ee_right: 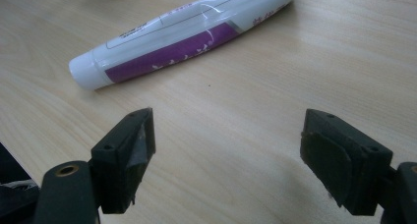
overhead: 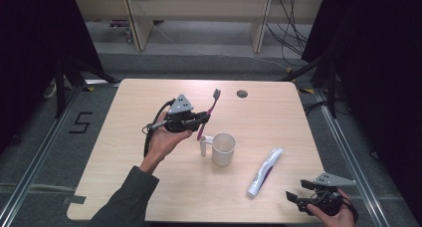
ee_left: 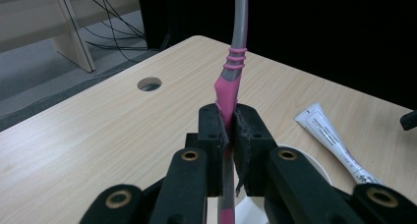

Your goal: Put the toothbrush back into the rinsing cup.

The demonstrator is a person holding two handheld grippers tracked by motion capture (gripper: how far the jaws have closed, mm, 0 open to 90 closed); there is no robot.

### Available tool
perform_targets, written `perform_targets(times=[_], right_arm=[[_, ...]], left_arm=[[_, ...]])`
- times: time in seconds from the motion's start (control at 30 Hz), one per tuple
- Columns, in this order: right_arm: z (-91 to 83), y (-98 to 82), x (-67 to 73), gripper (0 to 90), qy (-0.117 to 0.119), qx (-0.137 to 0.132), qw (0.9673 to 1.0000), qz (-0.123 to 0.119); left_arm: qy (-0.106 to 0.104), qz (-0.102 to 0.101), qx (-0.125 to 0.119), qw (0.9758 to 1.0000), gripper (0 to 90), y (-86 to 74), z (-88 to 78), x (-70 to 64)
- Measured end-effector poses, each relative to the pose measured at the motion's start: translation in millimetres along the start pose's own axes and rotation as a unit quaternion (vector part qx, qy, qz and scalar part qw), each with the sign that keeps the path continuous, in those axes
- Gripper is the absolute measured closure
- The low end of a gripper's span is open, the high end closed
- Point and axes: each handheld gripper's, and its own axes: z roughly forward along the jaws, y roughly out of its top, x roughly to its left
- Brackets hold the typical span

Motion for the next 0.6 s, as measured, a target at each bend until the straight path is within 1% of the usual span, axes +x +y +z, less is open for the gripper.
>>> perform_targets(times=[0.07,0.1,0.13,0.2,0.4,0.43,0.6], right_arm=[[-0.1,0.1,0.2,21.9,-0.001,-0.001,1.0,0.0],[0.0,0.5,-1.7,21.9,-0.005,-0.004,0.9999,-0.015],[-0.1,0.0,0.3,21.9,-0.001,0.0,1.0,0.0],[-0.1,0.0,0.2,21.9,-0.001,0.0,1.0,0.0],[-0.1,0.0,0.2,21.9,0.001,-0.001,1.0,0.0],[0.0,0.4,-1.7,21.9,-0.004,-0.004,0.9999,-0.015],[0.0,0.6,-1.2,21.9,-0.004,-0.003,0.9999,-0.014]], left_arm=[[-0.001,0.003,0.0,1.0,82.1,1.8,2.1,-0.5],[-0.001,0.003,0.0,1.0,82.2,2.6,3.3,-1.0],[0.0,0.003,-0.001,1.0,82.2,2.8,4.1,-1.1],[-0.001,0.001,-0.002,1.0,82.2,2.3,6.8,-1.0],[-0.001,0.0,-0.002,1.0,82.1,-2.6,10.6,-0.1],[-0.001,-0.001,-0.002,1.0,82.1,-4.9,11.2,0.3],[-0.002,-0.001,-0.001,1.0,82.1,-9.6,12.5,0.3]])
